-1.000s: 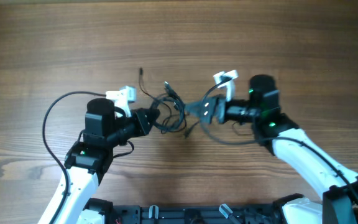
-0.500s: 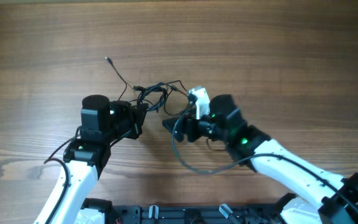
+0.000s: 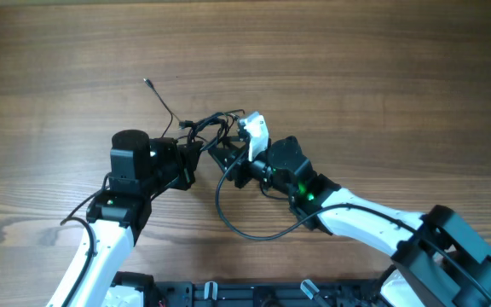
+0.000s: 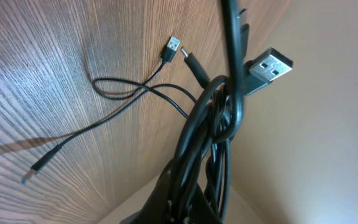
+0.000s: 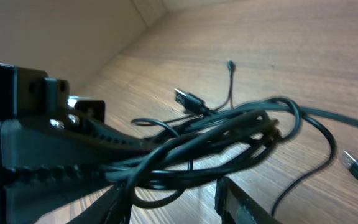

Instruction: Untangle cables

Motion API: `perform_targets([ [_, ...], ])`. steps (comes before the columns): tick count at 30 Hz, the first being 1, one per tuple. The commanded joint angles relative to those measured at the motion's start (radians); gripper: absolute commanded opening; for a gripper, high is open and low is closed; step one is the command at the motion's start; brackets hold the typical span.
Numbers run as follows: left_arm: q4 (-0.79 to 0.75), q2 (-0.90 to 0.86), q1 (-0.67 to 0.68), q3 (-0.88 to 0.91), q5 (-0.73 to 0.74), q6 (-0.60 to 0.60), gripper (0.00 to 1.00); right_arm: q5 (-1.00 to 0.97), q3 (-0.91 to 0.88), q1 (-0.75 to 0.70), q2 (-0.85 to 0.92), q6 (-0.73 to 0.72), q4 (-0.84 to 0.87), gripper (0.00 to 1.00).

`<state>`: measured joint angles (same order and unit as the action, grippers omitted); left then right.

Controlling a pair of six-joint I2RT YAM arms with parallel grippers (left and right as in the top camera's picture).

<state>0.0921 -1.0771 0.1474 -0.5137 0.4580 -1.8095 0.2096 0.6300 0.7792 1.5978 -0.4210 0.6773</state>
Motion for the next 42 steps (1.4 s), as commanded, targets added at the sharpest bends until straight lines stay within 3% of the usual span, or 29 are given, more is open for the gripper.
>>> perform_targets([
  [1, -0.003, -0.002, -0.005, -0.01, 0.042, -0.006, 0.04, -0.011, 0.011, 0.002, 0.038, 0.0, 0.048, 0.22],
  [2, -0.003, -0.002, -0.005, -0.01, 0.047, -0.006, 0.04, -0.063, 0.011, 0.002, 0.043, -0.001, 0.047, 0.08],
  [3, -0.003, -0.002, -0.005, -0.01, 0.047, -0.005, 0.04, -0.108, 0.011, 0.002, 0.045, -0.001, 0.046, 0.04],
  [7, -0.016, -0.002, -0.05, -0.01, 0.019, 0.071, 0.04, -0.087, 0.011, -0.028, 0.008, 0.0, -0.069, 0.04],
  [11, -0.034, -0.002, -0.142, -0.01, 0.02, 0.184, 0.04, -0.106, 0.011, -0.122, -0.174, 0.001, -0.55, 0.04],
  [15, -0.037, -0.002, -0.145, -0.01, 0.023, 0.246, 0.04, -0.176, 0.011, -0.25, -0.315, 0.002, -0.778, 0.05],
  [19, -0.037, -0.002, -0.145, -0.01, 0.023, 0.257, 0.04, -0.211, 0.011, -0.269, -0.328, 0.003, -0.809, 0.15],
  [21, -0.037, -0.002, -0.145, -0.01, 0.022, 0.254, 0.04, -0.222, 0.011, -0.268, -0.328, 0.001, -0.828, 0.37],
  [22, -0.037, -0.002, -0.145, -0.01, 0.023, 0.254, 0.04, -0.15, 0.011, -0.268, -0.328, 0.001, -0.818, 0.44],
  [24, -0.037, -0.002, -0.145, -0.01, 0.023, 0.217, 0.04, 0.265, 0.011, -0.267, -0.325, -0.003, -0.725, 0.49],
  [26, -0.037, -0.002, -0.145, -0.01, 0.023, 0.136, 0.04, 0.415, 0.011, -0.225, -0.291, -0.052, -0.654, 0.54],
  [28, -0.036, -0.002, -0.145, -0.01, 0.023, 0.114, 0.04, 0.412, 0.011, -0.131, -0.227, -0.069, -0.555, 0.74],
  [31, -0.036, -0.002, -0.145, -0.01, 0.023, 0.114, 0.04, 0.204, 0.011, -0.017, -0.139, -0.219, -0.419, 0.79],
  [33, -0.036, -0.002, -0.145, -0.01, 0.023, 0.114, 0.04, 0.065, 0.011, 0.049, -0.057, -0.265, -0.271, 0.77],
  [36, -0.033, -0.002, -0.145, -0.01, 0.024, 0.114, 0.04, -0.082, 0.011, 0.09, 0.099, -0.36, 0.012, 0.68],
  [40, -0.025, -0.002, -0.142, -0.01, 0.042, 0.114, 0.04, -0.114, 0.011, 0.09, 0.224, -0.459, 0.307, 0.54],
  [42, -0.025, -0.002, -0.13, -0.01, 0.042, 0.114, 0.04, -0.177, 0.012, 0.09, 0.239, -0.484, 0.308, 0.17],
])
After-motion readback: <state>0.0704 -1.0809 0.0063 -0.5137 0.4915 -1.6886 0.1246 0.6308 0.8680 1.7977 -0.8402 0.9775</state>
